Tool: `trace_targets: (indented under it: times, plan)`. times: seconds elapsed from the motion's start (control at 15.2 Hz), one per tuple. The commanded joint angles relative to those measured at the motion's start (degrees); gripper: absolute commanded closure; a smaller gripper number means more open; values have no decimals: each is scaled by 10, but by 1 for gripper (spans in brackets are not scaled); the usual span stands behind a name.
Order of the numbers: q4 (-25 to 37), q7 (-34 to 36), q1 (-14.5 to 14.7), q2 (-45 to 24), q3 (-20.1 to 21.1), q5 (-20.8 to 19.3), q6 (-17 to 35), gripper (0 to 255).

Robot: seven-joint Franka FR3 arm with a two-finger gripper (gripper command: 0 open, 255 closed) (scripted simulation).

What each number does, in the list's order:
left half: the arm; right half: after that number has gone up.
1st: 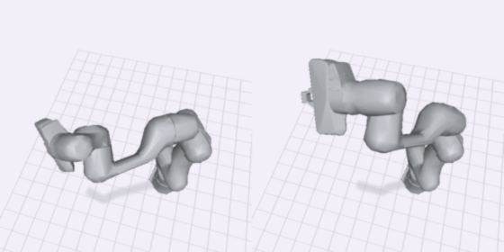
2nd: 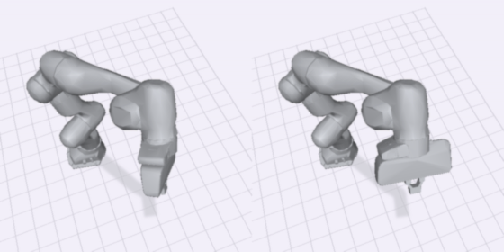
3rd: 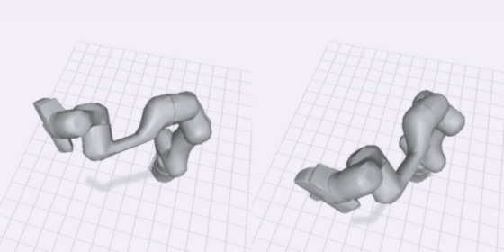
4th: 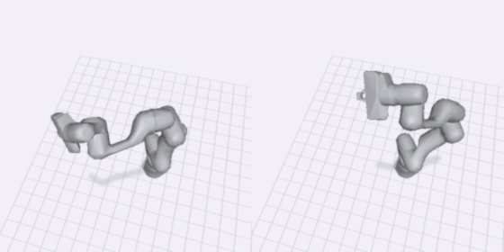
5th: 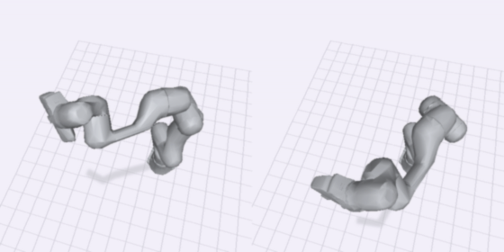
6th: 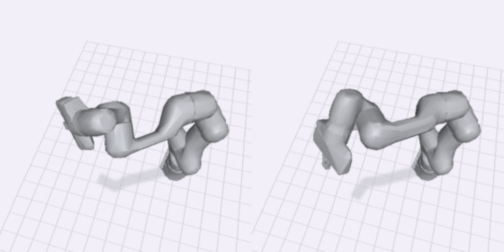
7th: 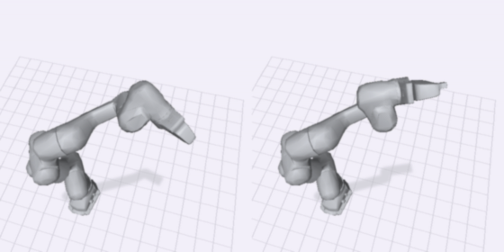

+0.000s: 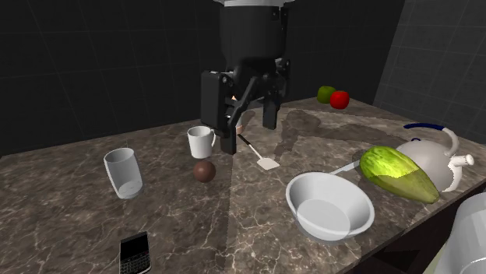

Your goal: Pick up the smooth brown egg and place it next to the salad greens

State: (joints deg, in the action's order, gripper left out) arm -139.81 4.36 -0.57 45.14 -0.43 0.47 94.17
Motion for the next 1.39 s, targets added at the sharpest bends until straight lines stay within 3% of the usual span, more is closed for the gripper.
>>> trace_targets:
  times: [0.0,0.66,1.32]
  plan:
    - [0,0,0,0,0,0,0,0]
    - [106,72,-29,-263,35,-58,88,0]
    - [284,151,-45,-525,39,-139,91,0]
